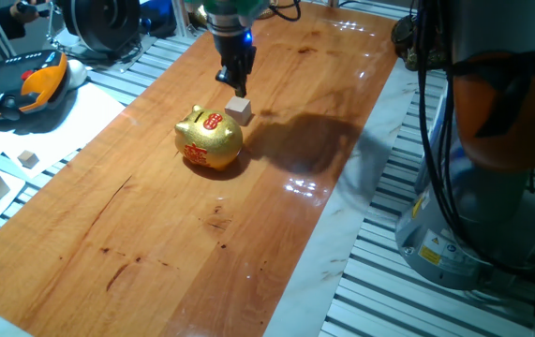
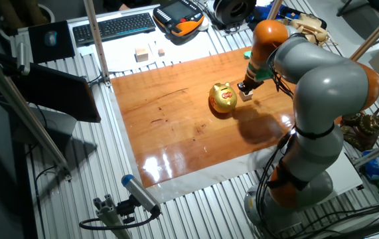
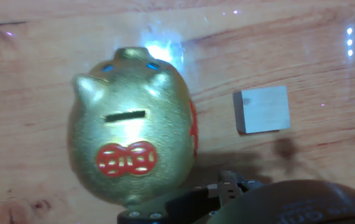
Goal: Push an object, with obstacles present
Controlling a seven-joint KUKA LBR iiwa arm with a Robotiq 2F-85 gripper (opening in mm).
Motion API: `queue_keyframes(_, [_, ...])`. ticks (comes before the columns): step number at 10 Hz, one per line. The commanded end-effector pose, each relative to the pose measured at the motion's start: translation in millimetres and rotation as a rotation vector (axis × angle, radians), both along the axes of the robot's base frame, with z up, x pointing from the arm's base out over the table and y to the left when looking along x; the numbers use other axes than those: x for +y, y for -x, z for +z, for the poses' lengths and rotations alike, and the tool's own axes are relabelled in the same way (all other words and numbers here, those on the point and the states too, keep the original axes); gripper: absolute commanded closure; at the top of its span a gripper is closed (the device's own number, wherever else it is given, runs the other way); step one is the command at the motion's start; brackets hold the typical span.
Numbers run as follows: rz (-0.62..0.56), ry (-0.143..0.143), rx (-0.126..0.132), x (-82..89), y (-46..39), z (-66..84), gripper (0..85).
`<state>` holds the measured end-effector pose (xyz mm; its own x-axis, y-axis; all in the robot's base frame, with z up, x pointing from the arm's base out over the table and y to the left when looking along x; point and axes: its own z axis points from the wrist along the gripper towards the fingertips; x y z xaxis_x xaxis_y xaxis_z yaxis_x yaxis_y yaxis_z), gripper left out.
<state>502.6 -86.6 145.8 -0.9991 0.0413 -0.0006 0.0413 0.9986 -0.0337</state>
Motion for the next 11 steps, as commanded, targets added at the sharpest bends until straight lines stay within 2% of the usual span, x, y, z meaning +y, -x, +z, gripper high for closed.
queue_keyframes(1, [0.0, -0.001, 0.0, -2.9, 0.8, -1.7, 85.0])
queue_keyframes(3, [0.019, -0.005, 0.005, -12.6, 0.4, -3.5, 85.0])
queue_keyframes(4, [0.031, -0.005, 0.001, -17.6, -1.1, -6.2, 85.0])
queue_keyframes(6, [0.046, -0.009, -0.023, -27.4, -2.7, -17.8, 85.0])
queue_keyframes(11, [0.066, -0.007, -0.028, -42.1, -2.7, -28.4, 85.0])
